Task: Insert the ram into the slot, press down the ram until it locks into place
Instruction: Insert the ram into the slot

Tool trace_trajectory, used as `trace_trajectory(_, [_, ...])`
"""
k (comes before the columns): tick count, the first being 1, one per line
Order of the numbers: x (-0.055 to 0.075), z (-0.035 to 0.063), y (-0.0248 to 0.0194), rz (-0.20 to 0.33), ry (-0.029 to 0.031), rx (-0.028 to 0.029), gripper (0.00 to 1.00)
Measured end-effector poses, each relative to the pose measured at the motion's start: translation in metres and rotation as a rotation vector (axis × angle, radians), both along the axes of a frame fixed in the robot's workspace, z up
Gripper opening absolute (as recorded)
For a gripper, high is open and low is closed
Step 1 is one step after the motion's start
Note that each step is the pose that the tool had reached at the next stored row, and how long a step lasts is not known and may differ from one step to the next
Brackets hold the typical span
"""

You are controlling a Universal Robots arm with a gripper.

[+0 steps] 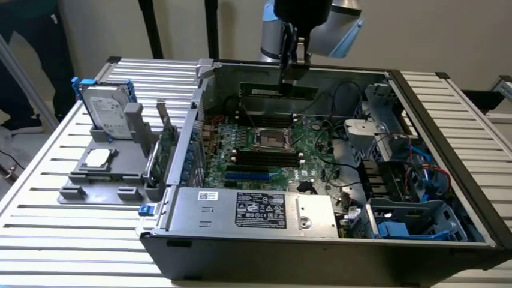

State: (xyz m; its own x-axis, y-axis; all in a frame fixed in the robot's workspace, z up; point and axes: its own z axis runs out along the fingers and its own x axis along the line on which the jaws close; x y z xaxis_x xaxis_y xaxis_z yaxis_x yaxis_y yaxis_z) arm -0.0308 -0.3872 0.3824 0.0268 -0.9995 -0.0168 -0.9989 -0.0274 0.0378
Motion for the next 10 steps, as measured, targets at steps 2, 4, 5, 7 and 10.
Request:
trace_trajectory(2, [0.0,-0.0036,0.0,0.0,0.0,0.0,0.13])
trace_trajectory(4, [0.0,-0.0073,0.0,0.0,0.0,0.0,0.13])
trace_trajectory(5, [0.0,-0.0092,0.0,0.0,-0.0001,0.0,0.13])
trace_trajectory(7, [0.0,-0.0126,0.0,-0.001,-0.0004,0.0,0.13])
trace_trajectory(10, [0.0,-0.0182,0.0,-0.002,-0.0006,0.0001,0.13])
